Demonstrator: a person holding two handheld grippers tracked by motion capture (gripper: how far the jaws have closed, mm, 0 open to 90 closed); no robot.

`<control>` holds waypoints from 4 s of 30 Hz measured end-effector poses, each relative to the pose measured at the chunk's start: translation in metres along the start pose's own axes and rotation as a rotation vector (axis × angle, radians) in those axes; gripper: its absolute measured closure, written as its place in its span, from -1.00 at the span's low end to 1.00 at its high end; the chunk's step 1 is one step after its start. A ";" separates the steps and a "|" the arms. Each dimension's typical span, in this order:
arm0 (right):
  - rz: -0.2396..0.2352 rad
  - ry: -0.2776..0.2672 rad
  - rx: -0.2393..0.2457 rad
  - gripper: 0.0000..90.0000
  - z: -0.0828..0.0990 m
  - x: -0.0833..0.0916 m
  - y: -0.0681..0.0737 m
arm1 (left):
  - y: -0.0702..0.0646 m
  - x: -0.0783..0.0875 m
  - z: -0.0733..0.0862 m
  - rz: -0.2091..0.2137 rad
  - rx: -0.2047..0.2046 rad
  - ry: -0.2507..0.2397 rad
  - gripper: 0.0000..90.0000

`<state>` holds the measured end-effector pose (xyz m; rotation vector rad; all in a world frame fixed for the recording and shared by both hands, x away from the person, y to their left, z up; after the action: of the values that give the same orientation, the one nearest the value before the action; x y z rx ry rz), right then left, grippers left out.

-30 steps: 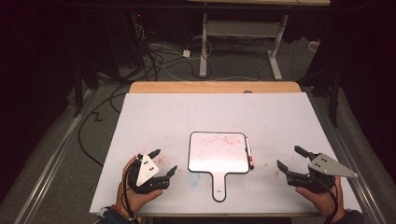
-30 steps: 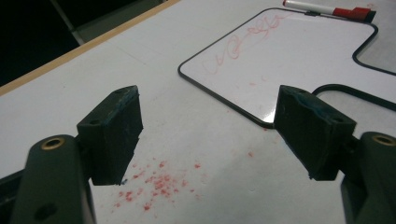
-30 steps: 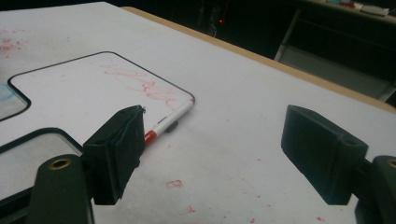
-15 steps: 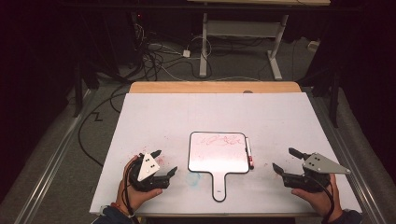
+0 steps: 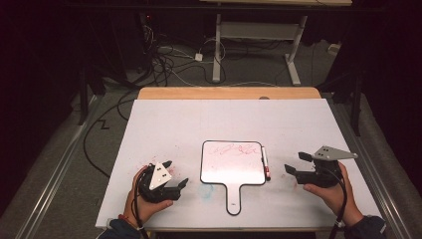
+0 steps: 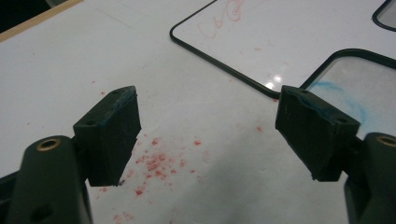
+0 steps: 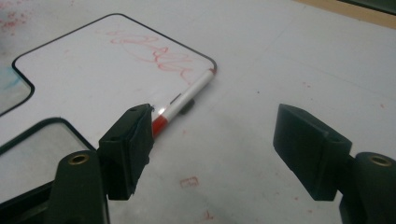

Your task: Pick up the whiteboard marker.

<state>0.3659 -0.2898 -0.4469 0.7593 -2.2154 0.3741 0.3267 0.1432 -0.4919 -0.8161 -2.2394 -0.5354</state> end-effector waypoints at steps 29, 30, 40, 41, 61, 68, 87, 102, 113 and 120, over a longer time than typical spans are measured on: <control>-0.214 0.264 -0.235 0.28 -0.047 -0.103 -0.007 | -0.004 -0.007 -0.002 0.013 -0.040 0.038 -0.53; -0.220 0.265 -0.237 0.34 -0.047 -0.103 -0.008 | -0.005 -0.008 -0.002 0.013 -0.042 0.041 -0.53; -0.241 0.269 -0.220 0.52 -0.046 -0.104 -0.010 | -0.004 -0.008 -0.001 0.015 -0.050 0.050 -0.53; -0.244 0.267 -0.218 0.55 -0.046 -0.105 -0.009 | -0.004 -0.008 -0.001 0.018 -0.051 0.050 -0.53; -0.238 0.131 -0.096 0.81 -0.059 -0.074 0.012 | -0.009 -0.011 -0.030 0.116 0.009 -0.021 -0.51; -0.262 0.000 -0.027 0.81 -0.071 -0.047 0.036 | -0.032 -0.018 -0.072 0.244 0.016 -0.067 -0.46; -0.314 -0.209 -0.001 0.81 -0.080 -0.023 0.086 | -0.095 -0.056 -0.150 0.478 0.073 -0.181 -0.18; -0.280 -0.230 0.017 0.80 -0.080 -0.021 0.086 | -0.089 -0.059 -0.154 0.418 0.006 -0.194 0.61; -0.183 -0.269 -0.021 0.31 -0.077 -0.007 0.070 | -0.075 -0.075 -0.164 0.386 -0.095 -0.224 0.74; -0.118 -0.258 0.024 0.10 -0.055 0.010 0.043 | -0.069 -0.093 -0.179 0.406 -0.106 -0.258 0.74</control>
<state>0.3644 -0.2342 -0.4035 0.9941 -2.3930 0.2554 0.4147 -0.0459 -0.4463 -1.4224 -2.1957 -0.3714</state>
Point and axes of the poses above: each handheld gripper's, and its own axes: x roughly backward along the jaws, z roughly out of its underside, y roughly to its left, the point moved 4 cm from there along -x, roughly forward along the jaws, and after that the axes turned 12 degrees about y, right-handed, at the moved point
